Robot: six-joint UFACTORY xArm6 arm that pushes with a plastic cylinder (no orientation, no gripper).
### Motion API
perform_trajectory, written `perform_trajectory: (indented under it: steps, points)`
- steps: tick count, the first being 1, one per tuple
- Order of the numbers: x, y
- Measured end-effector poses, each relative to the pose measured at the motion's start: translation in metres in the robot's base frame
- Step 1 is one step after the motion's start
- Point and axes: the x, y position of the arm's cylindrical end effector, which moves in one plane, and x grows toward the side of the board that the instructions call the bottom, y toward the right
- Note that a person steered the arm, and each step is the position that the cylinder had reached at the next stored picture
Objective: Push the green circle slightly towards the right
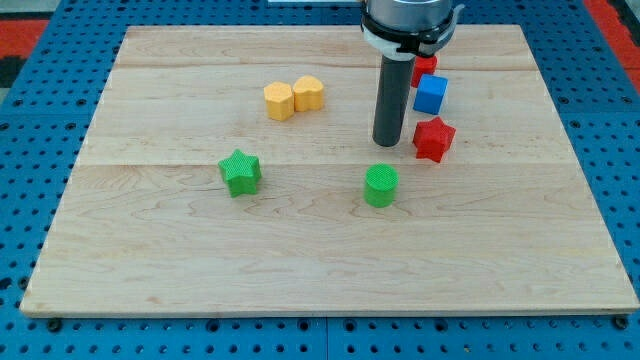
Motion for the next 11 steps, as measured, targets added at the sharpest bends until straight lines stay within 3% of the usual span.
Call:
perform_trajectory:
  steps: [5,8,9,11]
  points:
    - [-0.005,-0.002]
    - [0.044,-0.079]
    - [0.081,-0.064]
    - [0.087,-0.025]
